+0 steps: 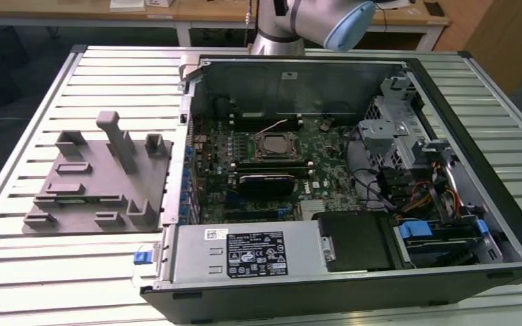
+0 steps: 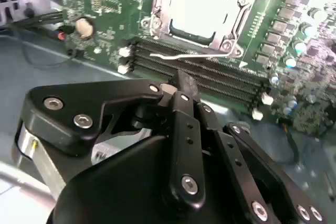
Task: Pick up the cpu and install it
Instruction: 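Install the first cpu locking lever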
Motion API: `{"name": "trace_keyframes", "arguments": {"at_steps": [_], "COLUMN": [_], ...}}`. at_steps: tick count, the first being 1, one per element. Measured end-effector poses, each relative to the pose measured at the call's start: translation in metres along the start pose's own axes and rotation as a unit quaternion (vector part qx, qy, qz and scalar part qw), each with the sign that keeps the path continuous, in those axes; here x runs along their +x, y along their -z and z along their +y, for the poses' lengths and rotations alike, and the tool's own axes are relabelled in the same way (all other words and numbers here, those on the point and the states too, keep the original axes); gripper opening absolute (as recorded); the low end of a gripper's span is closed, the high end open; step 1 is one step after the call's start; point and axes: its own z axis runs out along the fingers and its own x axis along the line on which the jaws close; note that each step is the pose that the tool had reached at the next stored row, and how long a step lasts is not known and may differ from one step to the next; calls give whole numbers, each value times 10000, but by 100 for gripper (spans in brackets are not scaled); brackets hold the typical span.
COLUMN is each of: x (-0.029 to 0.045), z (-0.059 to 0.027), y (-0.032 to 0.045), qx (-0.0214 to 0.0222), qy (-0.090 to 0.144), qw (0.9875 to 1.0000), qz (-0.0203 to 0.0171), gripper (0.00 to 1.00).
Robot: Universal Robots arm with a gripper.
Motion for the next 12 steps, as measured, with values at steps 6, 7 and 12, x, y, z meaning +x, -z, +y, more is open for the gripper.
{"name": "trace_keyframes", "arguments": {"at_steps": [6, 7, 12], "x": [45, 45, 46], "z": [-39, -39, -41], "y": [-198, -200, -207], "qx": [0, 0, 5], "qy": [0, 0, 2], "qw": [10000, 10000, 10000], "qz": [0, 0, -3], "gripper": [11, 11, 11]}}
